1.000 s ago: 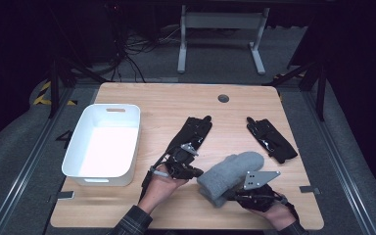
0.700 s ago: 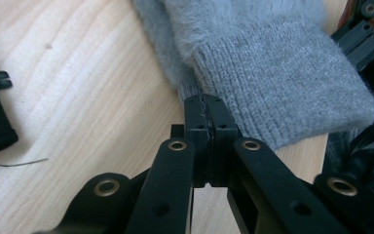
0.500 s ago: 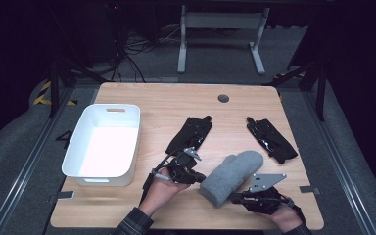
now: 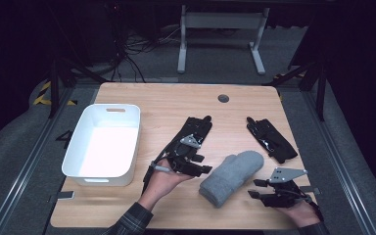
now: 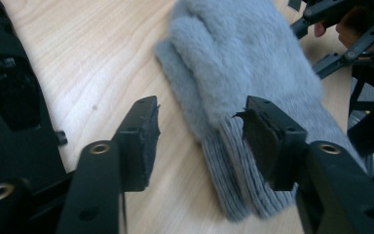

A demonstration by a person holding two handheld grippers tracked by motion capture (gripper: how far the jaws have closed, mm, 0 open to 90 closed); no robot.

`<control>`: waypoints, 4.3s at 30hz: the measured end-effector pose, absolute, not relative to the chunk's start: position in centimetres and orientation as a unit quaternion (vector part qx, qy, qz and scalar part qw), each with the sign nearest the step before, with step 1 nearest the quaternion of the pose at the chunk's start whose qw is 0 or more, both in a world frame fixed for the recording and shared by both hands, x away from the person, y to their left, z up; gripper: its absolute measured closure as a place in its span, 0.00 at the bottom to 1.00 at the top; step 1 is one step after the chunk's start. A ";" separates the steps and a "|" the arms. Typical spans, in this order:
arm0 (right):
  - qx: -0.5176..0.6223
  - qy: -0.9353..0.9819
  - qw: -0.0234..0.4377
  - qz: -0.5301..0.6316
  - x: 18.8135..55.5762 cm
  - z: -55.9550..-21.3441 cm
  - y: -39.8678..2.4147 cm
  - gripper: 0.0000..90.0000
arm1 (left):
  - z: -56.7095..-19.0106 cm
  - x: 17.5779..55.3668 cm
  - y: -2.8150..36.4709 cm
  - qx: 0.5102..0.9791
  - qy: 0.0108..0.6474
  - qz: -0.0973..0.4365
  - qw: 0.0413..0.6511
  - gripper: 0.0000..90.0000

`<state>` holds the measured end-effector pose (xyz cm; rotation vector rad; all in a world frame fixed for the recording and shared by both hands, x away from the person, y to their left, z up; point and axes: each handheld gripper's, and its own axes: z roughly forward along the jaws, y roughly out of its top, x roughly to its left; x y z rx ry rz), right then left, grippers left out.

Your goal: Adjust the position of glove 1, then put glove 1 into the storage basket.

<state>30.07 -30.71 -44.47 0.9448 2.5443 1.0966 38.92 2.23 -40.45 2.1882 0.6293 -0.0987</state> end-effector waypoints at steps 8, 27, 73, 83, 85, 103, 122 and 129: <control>0.367 0.838 0.165 0.369 31.4 -45.1 -33.1 0.34 | -40.2 40.0 -0.8 0.880 0.233 -0.023 0.413 0.25; 0.380 0.838 0.168 0.354 32.1 -46.7 -33.2 0.18 | -41.7 40.7 -6.1 0.896 0.224 -0.041 0.382 0.15; 0.371 0.839 0.172 0.359 32.1 -47.0 -33.0 0.15 | -43.8 41.1 -6.9 0.902 0.213 -0.121 0.355 0.77; 0.370 0.839 0.173 0.359 32.1 -47.0 -33.0 0.14 | -41.1 40.9 -5.2 0.890 0.212 -0.124 0.385 0.77; 0.370 0.839 0.173 0.359 32.1 -47.0 -33.0 0.14 | -40.3 40.9 -4.4 0.889 0.214 -0.119 0.387 0.77; 0.369 0.840 0.173 0.359 32.2 -47.0 -33.0 0.14 | -35.9 41.8 0.6 0.887 0.232 -0.071 0.394 0.77; 0.367 0.841 0.172 0.357 32.2 -47.0 -33.0 0.12 | -32.3 42.6 6.2 0.879 0.268 -0.024 0.395 0.77; 0.366 0.842 0.172 0.357 32.2 -47.0 -32.9 0.12 | -30.8 42.9 9.3 0.870 0.290 -0.004 0.398 0.77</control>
